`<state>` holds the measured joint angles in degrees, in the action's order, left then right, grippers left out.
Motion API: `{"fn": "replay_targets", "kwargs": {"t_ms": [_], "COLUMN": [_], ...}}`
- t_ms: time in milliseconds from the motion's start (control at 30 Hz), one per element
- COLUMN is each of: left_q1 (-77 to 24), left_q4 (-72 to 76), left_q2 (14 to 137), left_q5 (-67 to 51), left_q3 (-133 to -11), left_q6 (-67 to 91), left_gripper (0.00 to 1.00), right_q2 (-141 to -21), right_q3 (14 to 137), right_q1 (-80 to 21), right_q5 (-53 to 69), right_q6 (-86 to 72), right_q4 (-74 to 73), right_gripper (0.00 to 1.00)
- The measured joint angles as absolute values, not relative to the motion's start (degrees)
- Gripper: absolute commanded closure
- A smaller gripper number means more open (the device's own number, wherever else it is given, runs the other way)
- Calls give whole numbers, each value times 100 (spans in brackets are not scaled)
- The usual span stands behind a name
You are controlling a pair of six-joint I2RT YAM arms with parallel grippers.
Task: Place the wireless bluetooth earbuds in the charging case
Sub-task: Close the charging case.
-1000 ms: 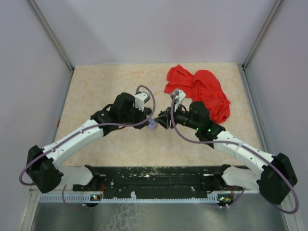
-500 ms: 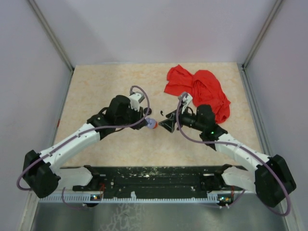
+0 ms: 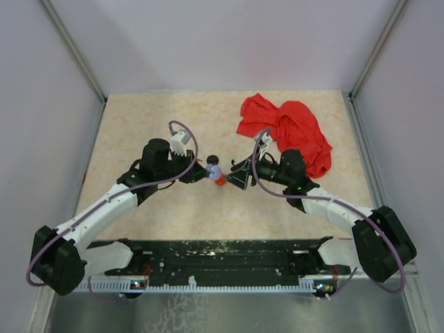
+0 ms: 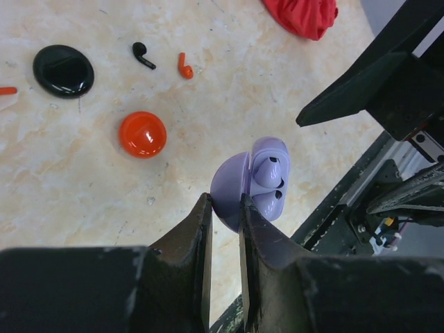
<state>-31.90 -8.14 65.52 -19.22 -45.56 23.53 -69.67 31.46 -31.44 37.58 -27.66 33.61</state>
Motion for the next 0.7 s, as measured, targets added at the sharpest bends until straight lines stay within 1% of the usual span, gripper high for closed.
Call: {"fn": "replay_targets", "kwargs": {"t_ms": [333,700], "left_q1": [-2849,-2808], "left_q4": [189,976], "left_q2": [6458,6163], "left_q5": [-2801,-3546], "left_q3": [-4091,-3913], "left_q6": [2941,3446], "left_gripper": [99,99], "right_q2": [-7443,-7828], "right_q3": [3037,3035], "right_q1": [-3133,-3133], "right_q5": [4040,4298], "right_q6": [-3559,-4185], "right_q4": [4569,5522], "right_gripper": [31,37]}}
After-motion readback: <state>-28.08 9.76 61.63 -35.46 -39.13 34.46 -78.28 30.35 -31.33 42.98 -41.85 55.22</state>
